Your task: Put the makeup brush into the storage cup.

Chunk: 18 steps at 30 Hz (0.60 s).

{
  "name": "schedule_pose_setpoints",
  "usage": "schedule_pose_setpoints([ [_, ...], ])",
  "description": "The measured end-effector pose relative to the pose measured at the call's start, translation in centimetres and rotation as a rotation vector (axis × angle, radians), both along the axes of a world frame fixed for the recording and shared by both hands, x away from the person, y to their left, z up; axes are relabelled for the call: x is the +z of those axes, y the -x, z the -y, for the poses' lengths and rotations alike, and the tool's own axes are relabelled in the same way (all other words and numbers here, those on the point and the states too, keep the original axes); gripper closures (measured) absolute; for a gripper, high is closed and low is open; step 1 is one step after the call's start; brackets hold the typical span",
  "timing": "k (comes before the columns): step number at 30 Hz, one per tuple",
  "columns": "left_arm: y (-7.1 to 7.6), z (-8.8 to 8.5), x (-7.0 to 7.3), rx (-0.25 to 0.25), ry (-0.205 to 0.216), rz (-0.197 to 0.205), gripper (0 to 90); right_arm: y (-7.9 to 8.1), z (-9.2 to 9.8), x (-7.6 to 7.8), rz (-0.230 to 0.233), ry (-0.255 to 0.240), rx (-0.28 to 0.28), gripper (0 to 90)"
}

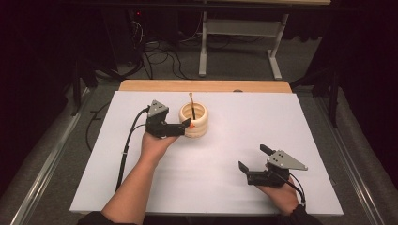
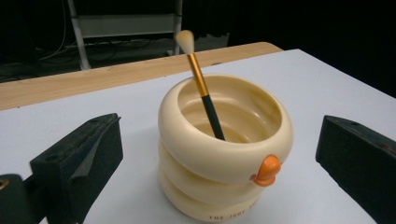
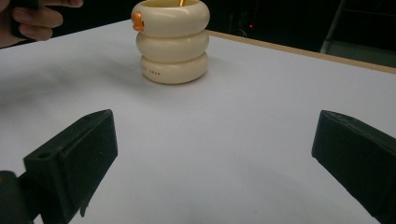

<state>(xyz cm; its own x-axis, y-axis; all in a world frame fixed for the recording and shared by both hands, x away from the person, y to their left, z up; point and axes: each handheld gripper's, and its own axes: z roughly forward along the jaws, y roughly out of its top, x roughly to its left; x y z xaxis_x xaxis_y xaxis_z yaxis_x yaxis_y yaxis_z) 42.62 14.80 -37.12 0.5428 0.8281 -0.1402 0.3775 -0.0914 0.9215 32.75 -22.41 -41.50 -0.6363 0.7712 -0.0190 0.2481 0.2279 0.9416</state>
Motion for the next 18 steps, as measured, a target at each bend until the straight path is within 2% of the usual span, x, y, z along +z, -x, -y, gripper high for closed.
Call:
schedule_pose_setpoints([
  [9, 1.3, -0.4, -0.2, -0.012, 0.031, -0.005, 1.3, 0.0, 0.0, 0.0, 0.0, -0.002, 0.0, 1.9],
  [18, 3.0, -1.1, -0.3, -0.015, 0.021, 0.017, 1.3, 0.0, 0.0, 0.1, 0.007, -0.001, -0.004, 1.9],
])
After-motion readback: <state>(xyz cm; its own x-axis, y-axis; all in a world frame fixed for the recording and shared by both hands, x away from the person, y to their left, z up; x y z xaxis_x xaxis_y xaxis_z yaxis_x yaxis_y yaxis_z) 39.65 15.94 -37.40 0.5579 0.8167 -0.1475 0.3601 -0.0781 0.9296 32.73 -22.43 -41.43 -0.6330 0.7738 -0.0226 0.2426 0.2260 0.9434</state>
